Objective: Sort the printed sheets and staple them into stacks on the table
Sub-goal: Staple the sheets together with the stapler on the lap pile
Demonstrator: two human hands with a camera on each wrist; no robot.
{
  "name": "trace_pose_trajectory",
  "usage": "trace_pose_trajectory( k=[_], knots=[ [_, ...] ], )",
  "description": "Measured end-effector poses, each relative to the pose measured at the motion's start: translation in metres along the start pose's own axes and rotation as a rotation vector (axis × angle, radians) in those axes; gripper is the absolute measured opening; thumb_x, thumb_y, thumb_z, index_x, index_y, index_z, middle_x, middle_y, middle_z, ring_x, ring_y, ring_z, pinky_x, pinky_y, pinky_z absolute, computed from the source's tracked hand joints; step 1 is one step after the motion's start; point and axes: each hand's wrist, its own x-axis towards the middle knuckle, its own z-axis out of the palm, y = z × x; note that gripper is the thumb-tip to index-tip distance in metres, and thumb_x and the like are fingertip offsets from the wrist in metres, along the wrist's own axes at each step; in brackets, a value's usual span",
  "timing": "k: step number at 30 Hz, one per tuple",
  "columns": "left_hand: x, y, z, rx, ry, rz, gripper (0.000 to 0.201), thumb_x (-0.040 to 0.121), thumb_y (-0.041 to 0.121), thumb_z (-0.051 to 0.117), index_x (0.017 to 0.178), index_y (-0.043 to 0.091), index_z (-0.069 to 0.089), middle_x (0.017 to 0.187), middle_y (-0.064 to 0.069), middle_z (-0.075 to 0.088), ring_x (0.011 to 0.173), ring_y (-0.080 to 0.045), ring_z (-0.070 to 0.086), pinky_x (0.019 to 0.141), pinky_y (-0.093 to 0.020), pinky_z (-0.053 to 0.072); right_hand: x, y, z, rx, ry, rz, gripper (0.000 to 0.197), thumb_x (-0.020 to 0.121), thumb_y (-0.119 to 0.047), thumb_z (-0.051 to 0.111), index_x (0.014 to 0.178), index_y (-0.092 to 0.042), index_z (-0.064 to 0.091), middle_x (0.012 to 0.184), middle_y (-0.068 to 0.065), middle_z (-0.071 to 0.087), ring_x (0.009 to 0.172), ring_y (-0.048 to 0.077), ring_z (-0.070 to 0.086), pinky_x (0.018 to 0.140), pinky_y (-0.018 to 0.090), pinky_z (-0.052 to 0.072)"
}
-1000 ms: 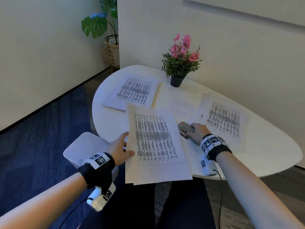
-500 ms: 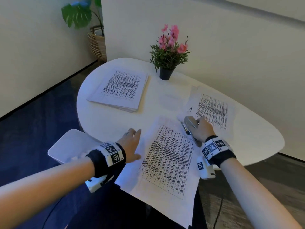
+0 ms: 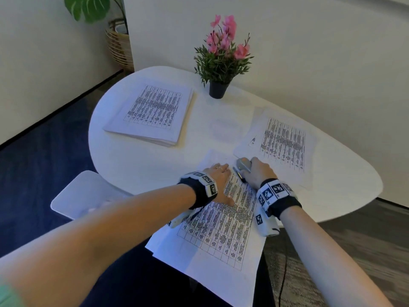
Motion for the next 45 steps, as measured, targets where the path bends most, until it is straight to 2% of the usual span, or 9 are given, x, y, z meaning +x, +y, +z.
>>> trace_pose_trajectory(
  k=[6, 11, 15, 18, 25, 31, 33, 38, 45],
  knots=[
    [0.005, -0.003, 0.001, -0.04, 0.028, 0.008, 0.117, 0.067, 0.072, 0.065, 0.151, 0.009, 0.014, 0.159, -0.009, 0.007, 0.146, -0.028, 0.012, 0.119, -0.043, 0.015, 0.008, -0.014, 0.009, -0.075, 0.035, 0.069, 0.031, 0.093, -0.022, 0.054, 0.12, -0.008, 0.045, 0.111, 0.012, 0.061, 0.097, 0.03, 0.061, 0.072, 0.034, 0.046],
    [0.005, 0.0, -0.002, -0.073, 0.038, -0.011, 0.113, 0.066, 0.068, 0.07, 0.149, 0.01, 0.02, 0.158, -0.008, 0.014, 0.144, -0.028, 0.018, 0.117, -0.042, 0.02, 0.011, -0.031, 0.007, 0.013, -0.002, 0.146, 0.037, 0.093, -0.017, 0.054, 0.125, -0.001, 0.045, 0.125, 0.016, 0.054, 0.112, 0.033, 0.056, 0.091, 0.039, 0.05],
    [0.005, -0.001, -0.005, -0.064, 0.026, -0.014, 0.112, 0.065, 0.069, 0.069, 0.148, 0.008, 0.024, 0.158, -0.009, 0.015, 0.142, -0.028, 0.021, 0.116, -0.044, 0.024, 0.017, -0.026, 0.002, -0.076, 0.013, 0.063, 0.034, 0.094, -0.022, 0.051, 0.124, -0.006, 0.043, 0.117, 0.015, 0.059, 0.104, 0.032, 0.059, 0.076, 0.036, 0.045],
    [0.004, -0.001, -0.006, -0.056, 0.027, -0.013, 0.112, 0.066, 0.069, 0.069, 0.148, 0.008, 0.024, 0.158, -0.009, 0.014, 0.142, -0.029, 0.021, 0.116, -0.044, 0.023, 0.02, -0.025, 0.002, -0.184, 0.062, -0.015, 0.035, 0.093, -0.02, 0.053, 0.124, -0.008, 0.041, 0.116, 0.013, 0.06, 0.1, 0.031, 0.06, 0.075, 0.036, 0.045],
    [0.008, -0.001, -0.004, -0.073, 0.049, -0.022, 0.106, 0.062, 0.071, 0.07, 0.142, 0.011, 0.036, 0.149, -0.008, 0.032, 0.133, -0.029, 0.033, 0.11, -0.046, 0.032, 0.024, -0.051, 0.003, 0.074, 0.053, 0.201, 0.043, 0.095, -0.023, 0.052, 0.127, 0.001, 0.038, 0.127, 0.019, 0.054, 0.116, 0.035, 0.053, 0.091, 0.041, 0.045],
    [0.007, -0.009, -0.014, -0.07, 0.025, 0.015, 0.101, 0.064, 0.064, 0.073, 0.142, 0.009, 0.038, 0.153, -0.007, 0.027, 0.133, -0.029, 0.033, 0.109, -0.044, 0.034, 0.039, -0.053, -0.003, -0.017, 0.025, 0.016, 0.041, 0.095, -0.031, 0.049, 0.125, -0.005, 0.04, 0.117, 0.018, 0.059, 0.1, 0.035, 0.06, 0.073, 0.037, 0.045],
    [0.006, -0.02, -0.019, -0.082, -0.006, -0.011, 0.11, 0.064, 0.062, 0.076, 0.146, 0.005, 0.028, 0.157, -0.008, 0.016, 0.139, -0.028, 0.025, 0.113, -0.044, 0.03, 0.038, -0.048, 0.0, -0.038, 0.03, -0.025, 0.041, 0.095, -0.038, 0.049, 0.121, -0.008, 0.041, 0.112, 0.015, 0.061, 0.095, 0.034, 0.06, 0.07, 0.035, 0.045],
    [0.007, -0.039, -0.021, -0.032, -0.069, -0.044, 0.128, 0.061, 0.069, 0.073, 0.151, 0.004, 0.009, 0.16, -0.006, -0.001, 0.146, -0.026, 0.012, 0.116, -0.044, 0.023, 0.029, -0.04, 0.009, -0.115, 0.021, -0.024, 0.038, 0.095, -0.037, 0.049, 0.12, -0.009, 0.043, 0.111, 0.013, 0.062, 0.095, 0.032, 0.061, 0.076, 0.038, 0.049],
    [0.008, -0.04, -0.027, -0.035, -0.067, -0.051, 0.127, 0.058, 0.066, 0.077, 0.15, 0.005, 0.015, 0.16, -0.005, 0.005, 0.143, -0.025, 0.02, 0.114, -0.043, 0.027, 0.028, -0.052, 0.01, -0.106, -0.006, 0.065, 0.042, 0.092, -0.024, 0.055, 0.127, -0.006, 0.041, 0.118, 0.016, 0.059, 0.106, 0.034, 0.059, 0.084, 0.039, 0.046]
  ],
)
